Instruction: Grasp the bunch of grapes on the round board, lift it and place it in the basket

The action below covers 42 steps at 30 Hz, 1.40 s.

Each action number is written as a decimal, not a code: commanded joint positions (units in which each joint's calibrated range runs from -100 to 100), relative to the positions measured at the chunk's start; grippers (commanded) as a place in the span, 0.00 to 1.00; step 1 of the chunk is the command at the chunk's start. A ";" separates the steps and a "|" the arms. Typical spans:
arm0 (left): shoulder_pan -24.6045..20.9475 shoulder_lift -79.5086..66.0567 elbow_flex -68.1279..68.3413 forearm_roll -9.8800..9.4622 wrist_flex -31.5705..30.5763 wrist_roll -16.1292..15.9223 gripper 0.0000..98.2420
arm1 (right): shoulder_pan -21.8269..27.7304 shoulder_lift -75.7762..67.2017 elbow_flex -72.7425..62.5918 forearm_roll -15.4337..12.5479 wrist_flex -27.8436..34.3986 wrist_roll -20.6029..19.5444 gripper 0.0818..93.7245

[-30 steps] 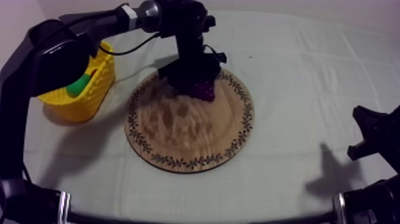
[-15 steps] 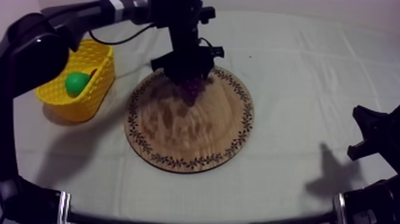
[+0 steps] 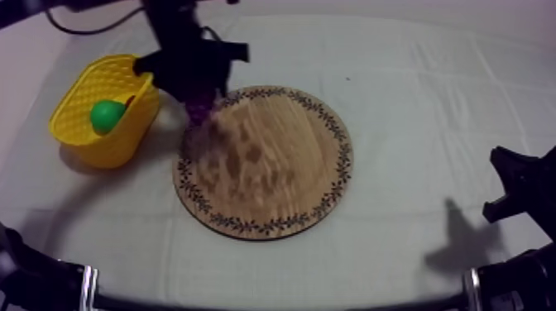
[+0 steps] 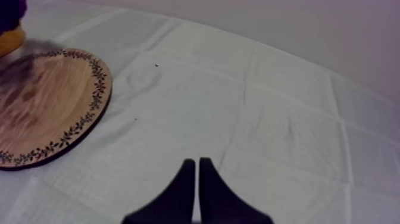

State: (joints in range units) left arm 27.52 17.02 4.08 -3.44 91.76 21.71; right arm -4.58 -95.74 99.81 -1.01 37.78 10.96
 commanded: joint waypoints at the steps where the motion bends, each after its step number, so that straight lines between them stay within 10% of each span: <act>1: -1.72 -12.35 7.82 -0.08 -0.02 -2.88 0.47 | -0.02 -0.01 -0.03 0.01 0.04 0.01 0.00; 15: -12.50 -28.17 14.60 -4.31 -10.30 -16.68 0.48 | -0.02 -0.01 -0.03 0.01 0.04 0.01 0.00; 23: -15.95 -22.75 19.50 -8.13 -21.88 -17.88 0.47 | -0.02 -0.01 -0.03 0.01 0.04 0.00 0.00; 42: -21.67 -13.10 25.90 -8.65 -31.11 -20.07 0.46 | -0.02 -0.01 -0.03 0.01 0.04 0.01 0.00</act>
State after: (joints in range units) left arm 5.86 3.85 29.88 -12.12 60.69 1.65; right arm -4.58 -95.74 99.81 -1.01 37.78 10.96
